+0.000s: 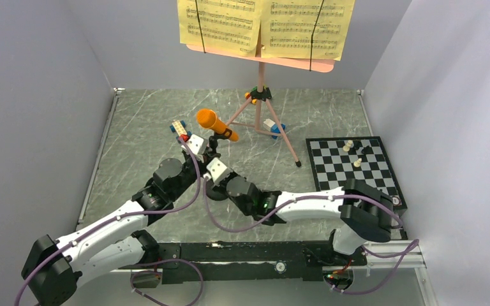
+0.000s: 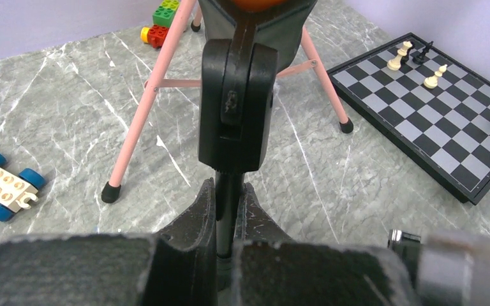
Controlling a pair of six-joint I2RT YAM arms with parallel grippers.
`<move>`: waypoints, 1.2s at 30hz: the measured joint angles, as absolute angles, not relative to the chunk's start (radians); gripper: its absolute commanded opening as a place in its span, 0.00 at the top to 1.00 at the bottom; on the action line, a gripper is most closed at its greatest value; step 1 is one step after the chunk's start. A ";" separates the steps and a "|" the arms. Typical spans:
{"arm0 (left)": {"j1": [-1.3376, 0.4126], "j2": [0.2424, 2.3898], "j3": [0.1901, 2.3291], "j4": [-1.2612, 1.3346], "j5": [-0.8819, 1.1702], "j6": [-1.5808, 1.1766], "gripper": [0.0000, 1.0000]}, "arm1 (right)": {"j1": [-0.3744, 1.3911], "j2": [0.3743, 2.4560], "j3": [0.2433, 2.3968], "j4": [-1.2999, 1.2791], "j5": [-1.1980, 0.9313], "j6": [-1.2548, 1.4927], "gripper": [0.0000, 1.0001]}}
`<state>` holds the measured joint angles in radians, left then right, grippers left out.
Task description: Pack up the instrument practice props
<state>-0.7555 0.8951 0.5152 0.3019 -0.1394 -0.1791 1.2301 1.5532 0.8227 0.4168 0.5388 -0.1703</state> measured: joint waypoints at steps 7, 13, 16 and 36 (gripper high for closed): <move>-0.751 0.902 0.514 0.310 -0.139 -0.204 1.00 | 1.306 1.631 0.807 0.579 0.724 -0.344 0.95; -0.754 0.907 0.514 0.321 -0.140 -0.204 1.00 | 1.315 1.623 0.807 0.532 0.722 -0.336 0.42; -0.754 0.908 0.514 0.322 -0.141 -0.203 1.00 | 1.324 1.606 0.806 0.447 0.706 -0.285 0.31; -0.805 0.899 0.459 0.428 -0.209 -0.162 1.00 | 0.852 1.256 0.740 0.233 -0.111 0.614 0.28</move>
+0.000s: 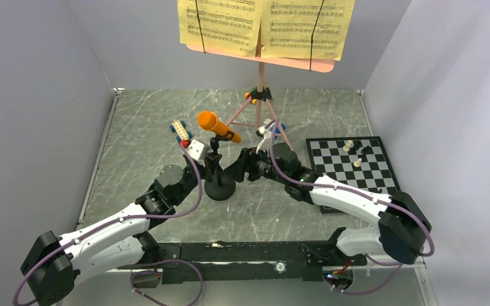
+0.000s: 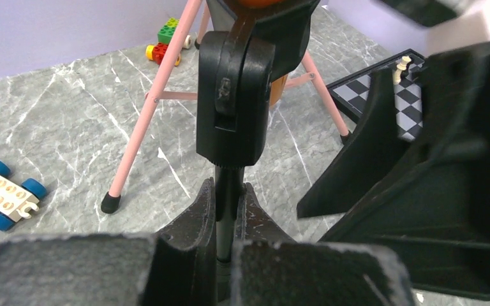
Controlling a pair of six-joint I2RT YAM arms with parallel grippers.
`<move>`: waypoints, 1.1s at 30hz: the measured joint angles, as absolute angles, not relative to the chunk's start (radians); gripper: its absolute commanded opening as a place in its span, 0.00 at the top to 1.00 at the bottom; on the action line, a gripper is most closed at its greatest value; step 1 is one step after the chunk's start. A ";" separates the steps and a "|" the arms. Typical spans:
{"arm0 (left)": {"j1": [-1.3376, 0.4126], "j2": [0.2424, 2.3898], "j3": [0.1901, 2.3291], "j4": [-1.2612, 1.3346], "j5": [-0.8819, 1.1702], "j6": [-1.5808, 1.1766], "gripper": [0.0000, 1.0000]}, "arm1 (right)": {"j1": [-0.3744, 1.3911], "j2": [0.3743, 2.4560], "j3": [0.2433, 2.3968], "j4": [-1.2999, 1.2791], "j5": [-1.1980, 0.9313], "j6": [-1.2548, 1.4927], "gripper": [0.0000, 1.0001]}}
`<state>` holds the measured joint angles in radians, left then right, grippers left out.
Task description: Pack up the instrument practice props
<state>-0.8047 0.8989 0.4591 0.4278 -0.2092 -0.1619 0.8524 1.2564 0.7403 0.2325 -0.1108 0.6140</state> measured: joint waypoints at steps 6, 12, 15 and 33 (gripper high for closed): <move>-0.848 0.880 0.432 0.461 -0.279 -0.139 1.00 | 0.812 1.382 0.723 0.309 -0.313 0.830 0.29; -0.867 0.854 0.406 0.482 -0.323 -0.140 1.00 | 0.769 1.480 0.704 0.430 -0.438 0.991 0.37; -0.872 0.852 0.402 0.487 -0.336 -0.140 1.00 | 0.743 1.537 0.682 0.540 -0.490 1.078 0.43; -0.881 0.828 0.386 0.491 -0.366 -0.139 1.00 | 0.714 1.739 0.646 0.964 -0.635 1.385 0.69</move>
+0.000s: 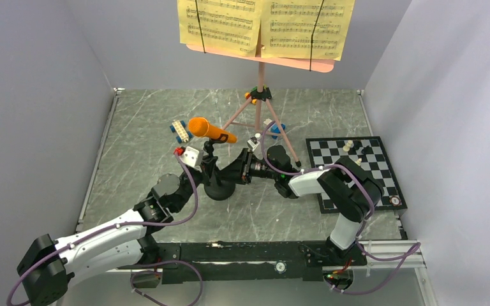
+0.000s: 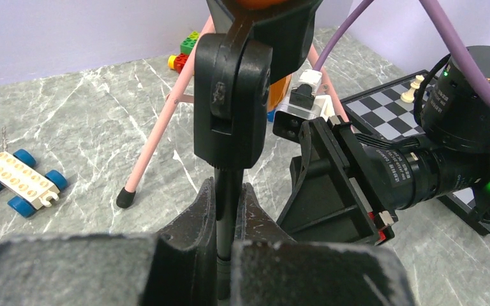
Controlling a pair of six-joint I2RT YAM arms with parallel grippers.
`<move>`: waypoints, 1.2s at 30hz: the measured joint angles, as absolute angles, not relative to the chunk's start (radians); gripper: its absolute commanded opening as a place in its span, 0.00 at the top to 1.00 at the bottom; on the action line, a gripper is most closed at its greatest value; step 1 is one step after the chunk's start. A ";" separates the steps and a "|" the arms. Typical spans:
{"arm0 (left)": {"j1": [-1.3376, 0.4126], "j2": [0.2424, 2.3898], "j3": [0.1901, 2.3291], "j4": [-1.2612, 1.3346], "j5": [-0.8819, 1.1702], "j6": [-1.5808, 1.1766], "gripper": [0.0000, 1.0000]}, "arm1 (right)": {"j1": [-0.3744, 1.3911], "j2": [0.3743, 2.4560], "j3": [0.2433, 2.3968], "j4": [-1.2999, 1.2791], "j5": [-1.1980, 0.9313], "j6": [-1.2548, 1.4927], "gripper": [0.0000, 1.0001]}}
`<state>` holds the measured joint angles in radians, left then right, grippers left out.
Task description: Pack up the instrument practice props
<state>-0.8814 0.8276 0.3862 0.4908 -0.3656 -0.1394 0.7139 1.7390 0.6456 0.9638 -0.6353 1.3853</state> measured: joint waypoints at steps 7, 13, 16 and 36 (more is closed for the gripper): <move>-0.881 0.829 0.386 0.493 -0.366 -0.140 1.00 | 0.714 1.739 0.646 0.959 -0.637 1.382 0.89; -0.881 0.842 0.388 0.497 -0.372 -0.144 1.00 | 0.714 1.706 0.681 0.841 -0.635 1.273 1.00; -0.881 0.849 0.392 0.498 -0.376 -0.145 1.00 | 0.723 1.654 0.727 0.672 -0.607 1.137 1.00; -0.881 0.873 0.400 0.509 -0.390 -0.152 1.00 | 0.781 1.498 0.865 0.221 -0.381 0.683 0.36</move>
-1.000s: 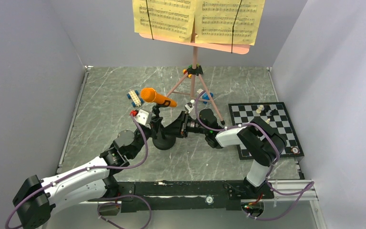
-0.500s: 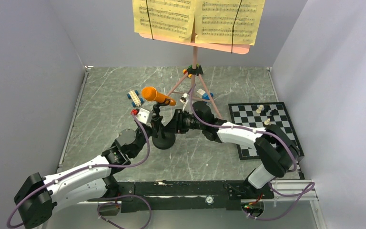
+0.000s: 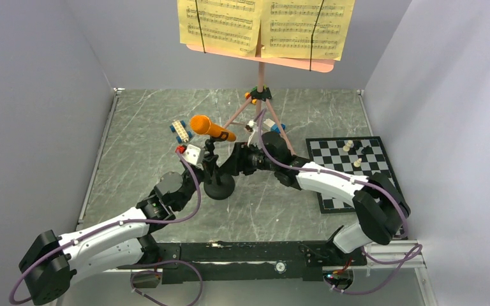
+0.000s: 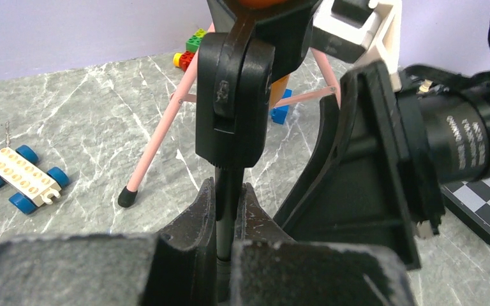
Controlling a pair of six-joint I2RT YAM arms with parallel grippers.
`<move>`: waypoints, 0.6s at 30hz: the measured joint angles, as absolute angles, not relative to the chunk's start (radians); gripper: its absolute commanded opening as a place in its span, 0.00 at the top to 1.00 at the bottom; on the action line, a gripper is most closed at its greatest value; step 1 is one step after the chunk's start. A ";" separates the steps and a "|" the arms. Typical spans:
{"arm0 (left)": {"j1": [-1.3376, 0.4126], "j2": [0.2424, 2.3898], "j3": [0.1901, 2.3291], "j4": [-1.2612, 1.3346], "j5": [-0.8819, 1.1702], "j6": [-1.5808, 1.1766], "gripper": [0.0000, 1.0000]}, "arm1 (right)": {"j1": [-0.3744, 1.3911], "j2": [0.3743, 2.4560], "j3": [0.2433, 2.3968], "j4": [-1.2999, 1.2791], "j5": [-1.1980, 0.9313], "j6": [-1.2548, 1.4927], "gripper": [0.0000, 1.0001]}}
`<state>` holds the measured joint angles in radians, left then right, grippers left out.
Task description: Pack up the instrument practice props
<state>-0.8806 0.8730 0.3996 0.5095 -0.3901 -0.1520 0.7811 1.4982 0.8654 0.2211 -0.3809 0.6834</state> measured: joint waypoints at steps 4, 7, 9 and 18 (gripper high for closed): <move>-0.881 0.871 0.400 0.508 -0.390 -0.152 1.00 | 0.744 1.488 0.846 0.286 -0.452 0.772 0.36; -0.882 0.866 0.398 0.506 -0.390 -0.155 1.00 | 0.736 1.494 0.830 0.332 -0.504 0.837 0.37; -0.883 0.865 0.397 0.505 -0.390 -0.159 1.00 | 0.731 1.508 0.818 0.373 -0.533 0.877 0.38; -0.893 0.842 0.385 0.503 -0.391 -0.161 1.00 | 0.717 1.584 0.794 0.435 -0.603 0.961 0.43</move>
